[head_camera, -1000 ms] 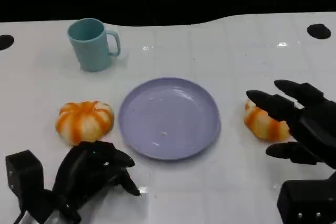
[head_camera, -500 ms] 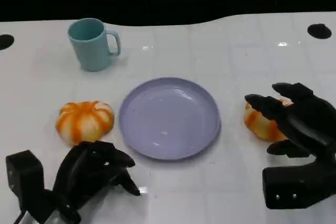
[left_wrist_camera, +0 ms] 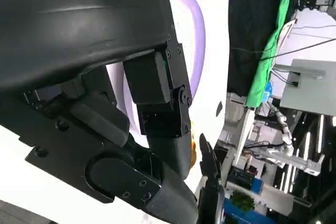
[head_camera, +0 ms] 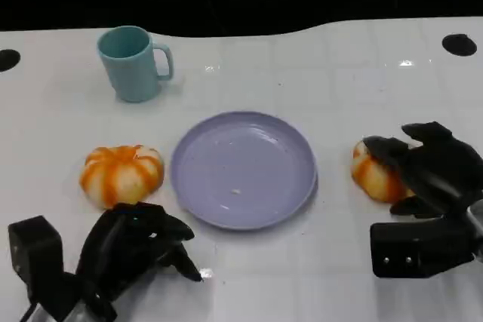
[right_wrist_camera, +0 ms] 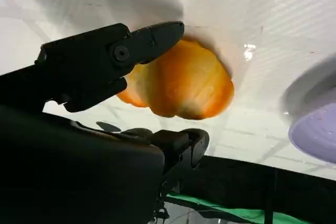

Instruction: Grasp the bread from the table and place it into the plate.

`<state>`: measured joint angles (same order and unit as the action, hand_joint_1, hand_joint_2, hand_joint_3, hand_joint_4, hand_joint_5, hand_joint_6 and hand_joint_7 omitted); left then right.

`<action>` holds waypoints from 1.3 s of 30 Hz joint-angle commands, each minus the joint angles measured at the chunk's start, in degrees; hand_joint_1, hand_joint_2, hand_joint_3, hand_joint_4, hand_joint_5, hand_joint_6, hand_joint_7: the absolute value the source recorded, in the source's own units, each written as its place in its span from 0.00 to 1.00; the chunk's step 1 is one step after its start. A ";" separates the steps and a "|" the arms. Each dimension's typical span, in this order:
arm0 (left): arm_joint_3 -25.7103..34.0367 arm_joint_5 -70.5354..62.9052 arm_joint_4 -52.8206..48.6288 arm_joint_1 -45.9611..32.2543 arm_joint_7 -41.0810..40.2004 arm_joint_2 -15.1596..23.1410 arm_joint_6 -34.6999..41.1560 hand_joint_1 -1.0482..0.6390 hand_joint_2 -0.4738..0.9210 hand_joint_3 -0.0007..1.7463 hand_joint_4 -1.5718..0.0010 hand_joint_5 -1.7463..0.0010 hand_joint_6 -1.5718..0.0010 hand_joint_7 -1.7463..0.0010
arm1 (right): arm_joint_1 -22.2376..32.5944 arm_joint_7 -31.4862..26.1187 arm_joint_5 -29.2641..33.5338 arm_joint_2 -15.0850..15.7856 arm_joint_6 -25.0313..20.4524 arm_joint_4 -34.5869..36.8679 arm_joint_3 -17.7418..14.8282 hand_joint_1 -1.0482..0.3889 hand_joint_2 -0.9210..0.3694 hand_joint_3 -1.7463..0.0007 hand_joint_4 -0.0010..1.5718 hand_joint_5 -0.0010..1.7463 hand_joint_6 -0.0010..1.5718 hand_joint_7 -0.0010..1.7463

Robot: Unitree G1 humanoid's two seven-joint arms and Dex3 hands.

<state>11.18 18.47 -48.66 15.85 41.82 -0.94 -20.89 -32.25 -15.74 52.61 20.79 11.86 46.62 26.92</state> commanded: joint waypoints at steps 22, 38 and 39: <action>0.12 0.14 1.11 -0.91 -0.33 0.76 0.17 0.00 0.87 0.00 0.00 0.66 0.00 0.90 | -8.41 -25.16 -7.24 -5.94 10.45 21.43 1.12 0.65 0.32 0.50 0.58 1.00 0.49 0.92; 0.25 0.15 -0.13 -0.06 -0.02 0.86 -0.07 0.00 0.87 0.00 0.00 0.67 0.00 0.90 | -10.83 -26.61 -11.11 -7.23 16.78 15.76 -0.74 0.72 0.45 0.31 0.63 1.00 0.57 0.86; 0.19 0.00 -0.18 -0.06 -0.09 0.88 -0.30 0.00 0.87 0.00 0.00 0.67 0.00 0.90 | -10.92 -26.10 -11.10 -7.37 17.18 15.12 -0.69 0.72 0.47 0.30 0.63 1.00 0.57 0.86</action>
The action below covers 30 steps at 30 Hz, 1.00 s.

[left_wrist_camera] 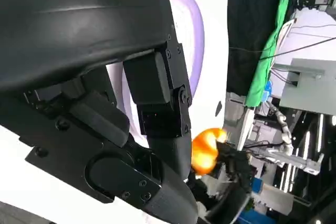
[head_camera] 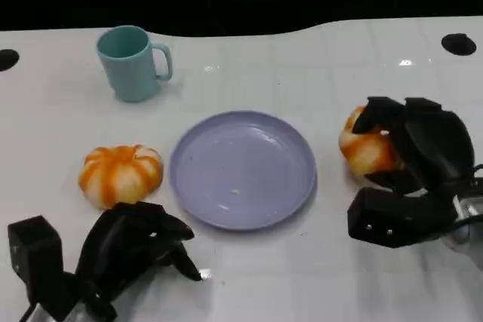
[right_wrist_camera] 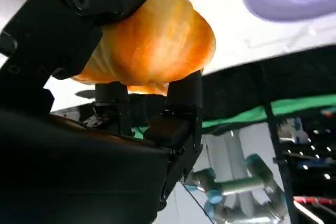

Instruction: Grasp the bread from the table and place it into the plate.

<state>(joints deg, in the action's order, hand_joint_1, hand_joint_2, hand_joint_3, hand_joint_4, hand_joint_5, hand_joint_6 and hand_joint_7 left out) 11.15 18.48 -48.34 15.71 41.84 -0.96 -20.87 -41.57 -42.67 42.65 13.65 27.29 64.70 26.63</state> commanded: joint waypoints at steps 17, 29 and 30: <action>-0.19 -0.22 0.70 -1.06 -0.08 0.86 -0.57 0.00 0.87 0.00 0.00 0.67 0.00 0.90 | -5.36 10.21 0.57 -6.88 3.99 -6.58 3.69 0.63 0.46 0.27 0.62 1.00 0.58 0.75; -0.47 -0.04 1.97 -1.77 -0.33 0.62 0.25 0.00 0.87 0.00 0.00 0.66 0.00 0.90 | -10.07 13.39 1.33 -13.38 0.83 0.85 6.14 0.58 0.31 0.49 0.58 1.00 0.70 0.34; -0.49 0.00 2.03 -1.76 -0.35 0.57 0.27 0.00 0.87 0.00 0.00 0.66 0.00 0.90 | -10.26 13.23 1.43 -13.74 0.68 1.42 6.28 0.58 0.33 0.46 0.59 1.00 0.65 0.50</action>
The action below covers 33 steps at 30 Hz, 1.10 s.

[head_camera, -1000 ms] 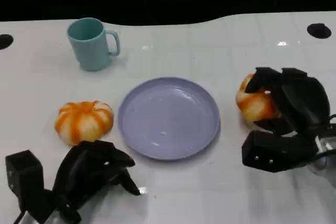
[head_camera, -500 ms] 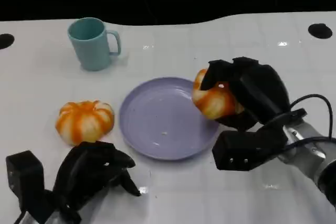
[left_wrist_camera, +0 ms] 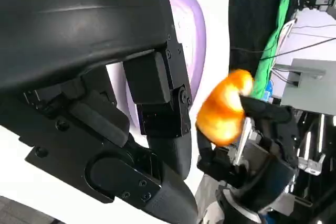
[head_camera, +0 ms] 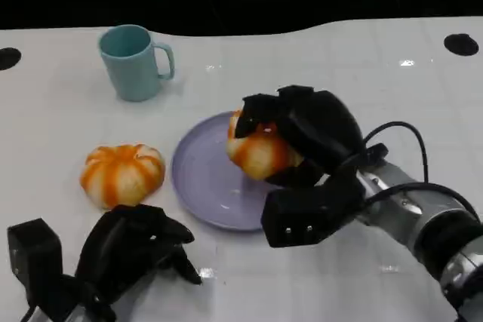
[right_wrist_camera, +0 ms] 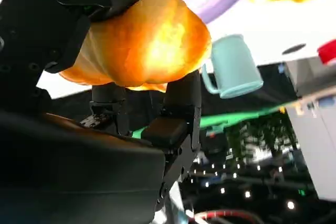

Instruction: Grasp the bread from the table and place it into the plate.

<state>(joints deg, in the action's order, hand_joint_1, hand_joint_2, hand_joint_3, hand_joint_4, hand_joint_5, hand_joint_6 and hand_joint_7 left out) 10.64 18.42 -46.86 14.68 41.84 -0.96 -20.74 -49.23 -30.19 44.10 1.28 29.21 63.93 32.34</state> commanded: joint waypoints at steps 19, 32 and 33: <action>-0.17 0.13 1.01 -0.78 -0.46 0.37 0.38 0.00 0.87 0.00 0.00 0.66 0.00 0.90 | -1.36 16.06 -3.02 0.59 -3.50 -0.83 -0.83 0.27 0.00 0.89 0.15 0.20 0.25 0.00; -0.16 0.21 1.05 -0.56 -0.94 0.13 0.69 0.00 0.87 0.00 0.00 0.66 0.00 0.90 | 3.85 22.13 -3.94 5.82 -4.46 -12.58 -1.38 0.23 0.00 0.88 0.12 0.19 0.23 0.00; -0.14 0.31 1.06 -0.54 -0.90 0.10 0.82 0.00 0.87 0.00 0.00 0.66 0.00 0.90 | 4.51 22.55 -4.13 6.42 -4.42 -13.91 -1.54 0.23 0.00 0.88 0.12 0.19 0.23 0.00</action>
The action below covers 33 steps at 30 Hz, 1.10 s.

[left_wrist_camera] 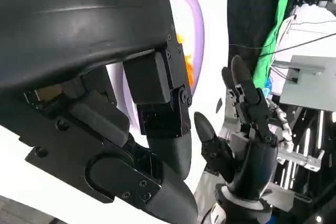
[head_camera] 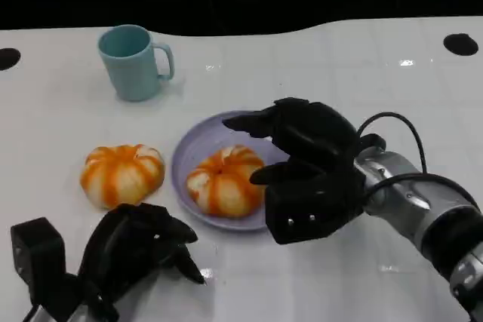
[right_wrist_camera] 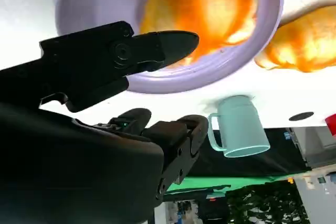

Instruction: Grasp the bread from the table and place it into the plate.

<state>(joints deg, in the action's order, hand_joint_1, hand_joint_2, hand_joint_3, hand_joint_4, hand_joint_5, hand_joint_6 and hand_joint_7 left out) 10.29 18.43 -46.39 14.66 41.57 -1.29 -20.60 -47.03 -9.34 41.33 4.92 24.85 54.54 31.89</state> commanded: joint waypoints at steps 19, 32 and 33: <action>0.22 0.19 0.68 -0.41 -0.75 0.24 0.00 0.00 0.87 0.00 0.00 0.66 0.00 0.90 | 24.34 -9.38 -6.17 13.02 14.67 -24.89 -10.94 0.53 0.01 0.99 0.36 0.32 0.44 0.06; 0.37 0.47 0.29 -0.17 -0.29 0.25 0.01 0.00 0.87 0.00 0.00 0.67 0.00 0.90 | 34.83 -8.04 -11.88 17.08 26.83 -25.79 -16.50 0.66 0.24 0.52 0.61 0.75 0.69 0.27; 0.39 0.49 0.24 -0.10 -0.36 0.25 0.14 0.00 0.87 0.00 0.00 0.67 0.00 0.90 | 35.82 -6.86 -12.68 17.46 27.01 -26.65 -16.72 0.66 0.29 0.44 0.59 0.83 0.65 0.37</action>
<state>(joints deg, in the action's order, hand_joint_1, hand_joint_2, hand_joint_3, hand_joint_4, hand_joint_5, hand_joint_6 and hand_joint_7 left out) 10.31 18.51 -46.03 14.66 41.15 -1.83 -20.54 -13.51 -18.71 31.45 20.42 50.56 29.68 16.30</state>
